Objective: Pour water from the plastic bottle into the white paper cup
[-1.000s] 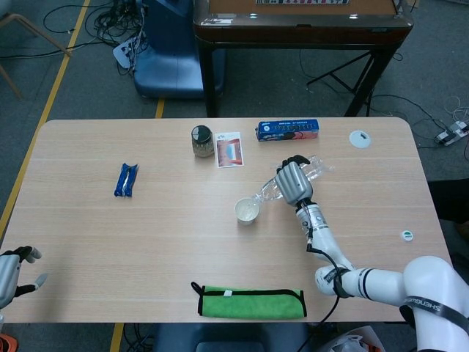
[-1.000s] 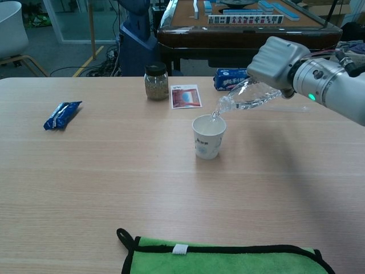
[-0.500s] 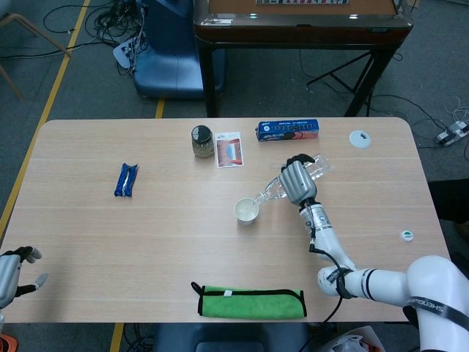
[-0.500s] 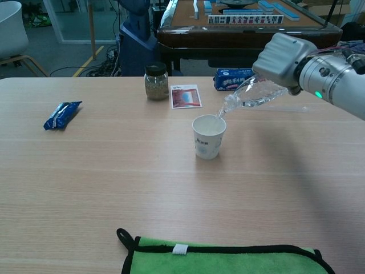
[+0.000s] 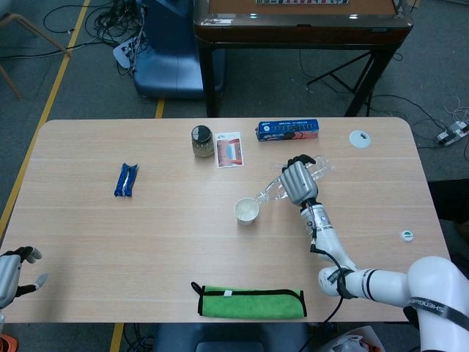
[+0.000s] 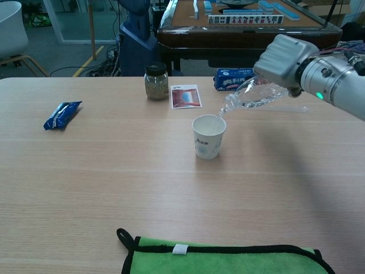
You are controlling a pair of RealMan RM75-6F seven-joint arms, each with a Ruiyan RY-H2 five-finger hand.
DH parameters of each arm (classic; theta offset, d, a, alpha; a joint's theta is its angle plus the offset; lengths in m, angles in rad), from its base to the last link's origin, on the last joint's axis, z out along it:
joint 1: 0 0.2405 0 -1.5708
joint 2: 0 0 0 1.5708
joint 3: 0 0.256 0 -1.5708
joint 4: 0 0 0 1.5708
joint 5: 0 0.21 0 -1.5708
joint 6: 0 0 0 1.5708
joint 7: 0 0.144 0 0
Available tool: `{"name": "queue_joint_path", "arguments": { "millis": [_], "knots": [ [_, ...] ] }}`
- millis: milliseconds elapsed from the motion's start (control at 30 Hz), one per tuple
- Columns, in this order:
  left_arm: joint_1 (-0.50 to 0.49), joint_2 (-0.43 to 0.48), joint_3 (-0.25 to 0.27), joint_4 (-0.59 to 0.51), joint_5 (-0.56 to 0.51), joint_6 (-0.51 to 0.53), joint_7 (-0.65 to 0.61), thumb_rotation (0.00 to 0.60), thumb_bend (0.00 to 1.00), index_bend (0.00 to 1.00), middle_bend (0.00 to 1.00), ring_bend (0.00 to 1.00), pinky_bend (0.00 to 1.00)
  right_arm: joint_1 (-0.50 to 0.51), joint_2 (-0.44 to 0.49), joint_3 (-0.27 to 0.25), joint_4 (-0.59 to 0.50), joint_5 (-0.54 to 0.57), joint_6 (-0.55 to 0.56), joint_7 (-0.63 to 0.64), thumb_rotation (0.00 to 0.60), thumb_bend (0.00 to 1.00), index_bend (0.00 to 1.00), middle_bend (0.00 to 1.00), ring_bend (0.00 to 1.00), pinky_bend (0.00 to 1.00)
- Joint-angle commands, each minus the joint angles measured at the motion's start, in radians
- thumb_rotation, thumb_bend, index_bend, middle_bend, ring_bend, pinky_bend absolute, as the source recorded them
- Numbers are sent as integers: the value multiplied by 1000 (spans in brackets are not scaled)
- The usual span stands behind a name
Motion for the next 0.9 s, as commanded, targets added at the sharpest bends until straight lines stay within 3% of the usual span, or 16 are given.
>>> {"name": "queue_joint_path", "arguments": {
  "millis": [33, 300, 467, 667, 900],
  "knots": [
    [0, 0, 0, 0, 0, 0, 0, 600, 184, 456, 487, 482, 683, -4, -3, 1, 7, 0, -6, 14, 600, 342, 584, 564, 457, 480],
    [0, 1, -1, -2, -2, 0, 2, 600, 184, 456, 488, 482, 683, -15, -11, 15, 17, -4, -24, 81, 600, 342, 584, 564, 457, 480],
    [0, 2, 0, -4, -3, 0, 5, 600, 184, 456, 488, 482, 683, -42, -11, 50, 16, 6, -67, 227, 600, 343, 584, 564, 458, 480],
    [0, 1, 1, -4, -5, -2, 8, 600, 184, 456, 487, 482, 683, -81, -17, 82, 40, -40, -126, 457, 600, 341, 584, 564, 458, 480],
    [-2, -3, 2, 0, -3, -4, 9, 600, 184, 456, 487, 482, 683, -147, -33, 107, 94, -194, -181, 843, 600, 335, 584, 564, 458, 480]
  ]
}}
